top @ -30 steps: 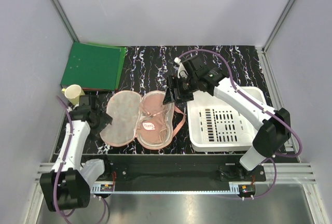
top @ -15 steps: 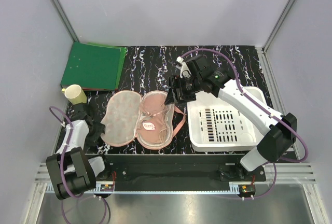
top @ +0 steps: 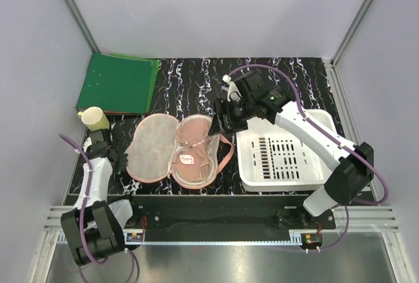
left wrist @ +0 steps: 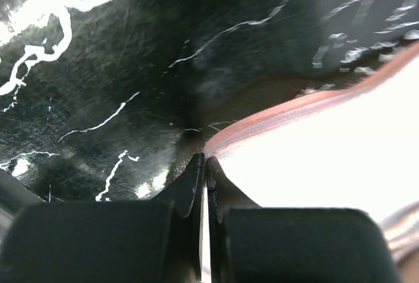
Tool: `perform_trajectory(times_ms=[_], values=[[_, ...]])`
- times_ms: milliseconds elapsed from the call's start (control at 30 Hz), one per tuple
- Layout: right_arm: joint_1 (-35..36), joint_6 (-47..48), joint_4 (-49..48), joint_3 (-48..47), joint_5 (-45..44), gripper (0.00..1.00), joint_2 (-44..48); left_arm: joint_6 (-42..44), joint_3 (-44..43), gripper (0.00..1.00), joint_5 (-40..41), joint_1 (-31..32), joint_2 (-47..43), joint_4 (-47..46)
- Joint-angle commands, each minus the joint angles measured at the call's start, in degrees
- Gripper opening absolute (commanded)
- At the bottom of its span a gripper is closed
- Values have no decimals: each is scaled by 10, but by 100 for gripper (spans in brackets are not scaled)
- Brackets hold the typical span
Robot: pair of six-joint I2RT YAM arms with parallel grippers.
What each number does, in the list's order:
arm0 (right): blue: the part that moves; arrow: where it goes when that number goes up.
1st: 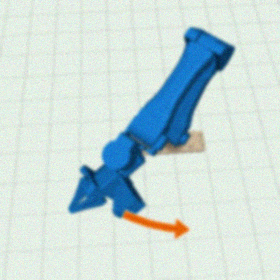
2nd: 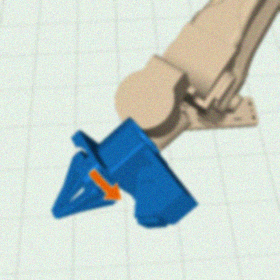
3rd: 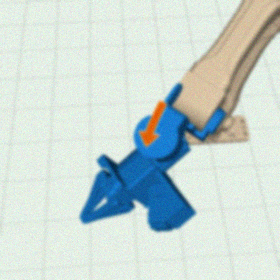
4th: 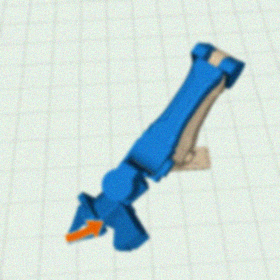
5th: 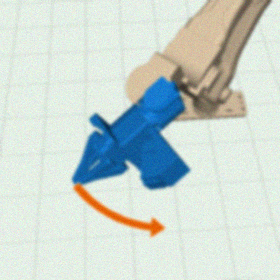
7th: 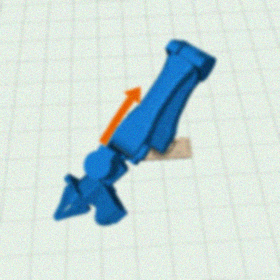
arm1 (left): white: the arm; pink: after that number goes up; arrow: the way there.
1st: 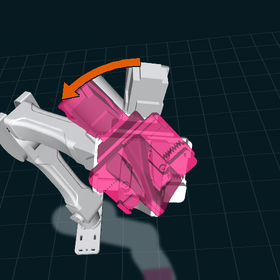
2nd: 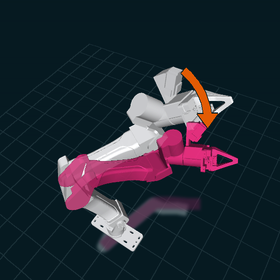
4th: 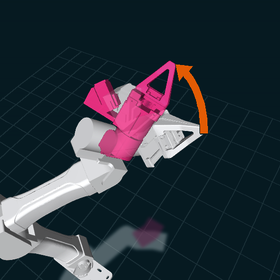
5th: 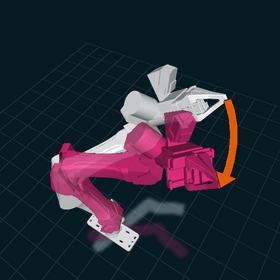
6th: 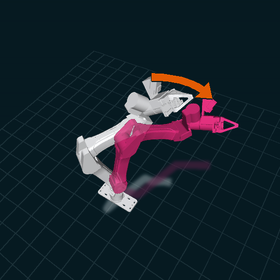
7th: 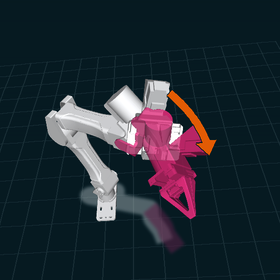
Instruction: Place the bra in the laundry bag and zip it closed
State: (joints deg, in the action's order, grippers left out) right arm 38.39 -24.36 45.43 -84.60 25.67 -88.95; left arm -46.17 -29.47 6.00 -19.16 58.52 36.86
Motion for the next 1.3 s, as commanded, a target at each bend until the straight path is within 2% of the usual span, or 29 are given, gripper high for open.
perform_trajectory(times_ms=[0, 67, 167, 267, 300, 500, 567, 700, 800, 867, 1033, 1167, 1267], values=[[-3, 4, 9, 5, 15, 79, 14, 20, -23, 0, -5, 13, -29, 1], [-3, 5, 12, -2, 11, 79, 12, 40, -49, 0, -2, 23, -32, 8], [-3, 11, 23, -14, 6, 79, 7, 66, -105, 0, 23, 72, -38, 26], [-3, 11, 30, -18, 12, 79, 0, 53, -147, 0, 80, 171, -67, 47], [-3, 10, 30, -18, 14, 79, -2, 43, -152, 0, 105, 231, -78, 54], [-3, 6, 32, -25, 18, 79, -14, -23, -146, 0, 166, 428, -139, 73], [-3, 3, 31, -30, 18, 79, -17, -23, -149, 0, 174, 472, -133, 73], [-3, -5, 29, -38, 12, 79, -22, -35, -166, 0, 201, 609, -105, 60], [-3, -11, 28, -37, 1, 79, -18, -28, -184, 0, 212, 681, -75, 30], [-3, -18, 28, -31, -9, 80, -14, -32, -194, 0, 197, 695, -50, 2], [-8, -44, 29, -13, -53, 80, 14, -1, -188, 0, 81, 714, 4, -88], [-27, -58, 29, 14, -78, 82, 39, 25, -140, 0, -5, 720, 26, -212], [-40, -56, 29, 27, -80, 82, 54, 31, -117, 0, -56, 722, 34, -264]])
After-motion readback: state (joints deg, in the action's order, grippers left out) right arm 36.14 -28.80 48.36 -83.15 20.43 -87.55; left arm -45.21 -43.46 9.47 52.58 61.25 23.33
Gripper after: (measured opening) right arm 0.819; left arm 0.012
